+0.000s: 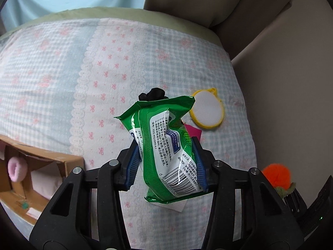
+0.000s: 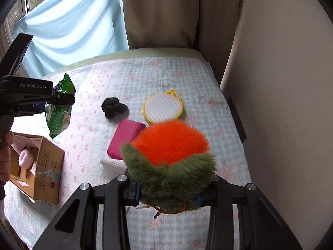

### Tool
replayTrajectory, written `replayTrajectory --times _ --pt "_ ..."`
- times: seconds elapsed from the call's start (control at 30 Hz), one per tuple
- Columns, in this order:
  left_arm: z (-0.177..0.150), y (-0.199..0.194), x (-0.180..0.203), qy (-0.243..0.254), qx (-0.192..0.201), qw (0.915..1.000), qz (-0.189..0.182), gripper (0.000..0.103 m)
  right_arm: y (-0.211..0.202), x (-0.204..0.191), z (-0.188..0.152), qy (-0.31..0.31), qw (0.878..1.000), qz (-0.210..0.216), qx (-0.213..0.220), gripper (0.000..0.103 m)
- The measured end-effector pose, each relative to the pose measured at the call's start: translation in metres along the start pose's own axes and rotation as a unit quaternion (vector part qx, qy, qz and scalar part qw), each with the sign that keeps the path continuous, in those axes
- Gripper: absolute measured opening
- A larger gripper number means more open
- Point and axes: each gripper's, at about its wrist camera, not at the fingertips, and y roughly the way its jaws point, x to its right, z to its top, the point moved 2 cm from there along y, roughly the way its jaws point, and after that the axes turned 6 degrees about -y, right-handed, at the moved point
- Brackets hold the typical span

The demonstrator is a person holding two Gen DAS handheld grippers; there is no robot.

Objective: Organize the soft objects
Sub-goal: 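Carry the wipe pack and pompom into the box and open both tools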

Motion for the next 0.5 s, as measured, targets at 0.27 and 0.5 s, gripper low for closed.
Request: replayTrajectory --times 0.27,0.5 --pt "-0.015 -0.113 -0.015 -0.002 0.065 0.9978 -0.008 0.042 -0.085 -0.022 0.031 -0.009 0.999 0.002 0.041 0.034" --pt "-0.036 -0.196 -0.060 -0.008 0.109 0.9939 0.014 0.042 -0.148 -0.068 0.055 -0.033 0.996 0.021 0.081 0.034"
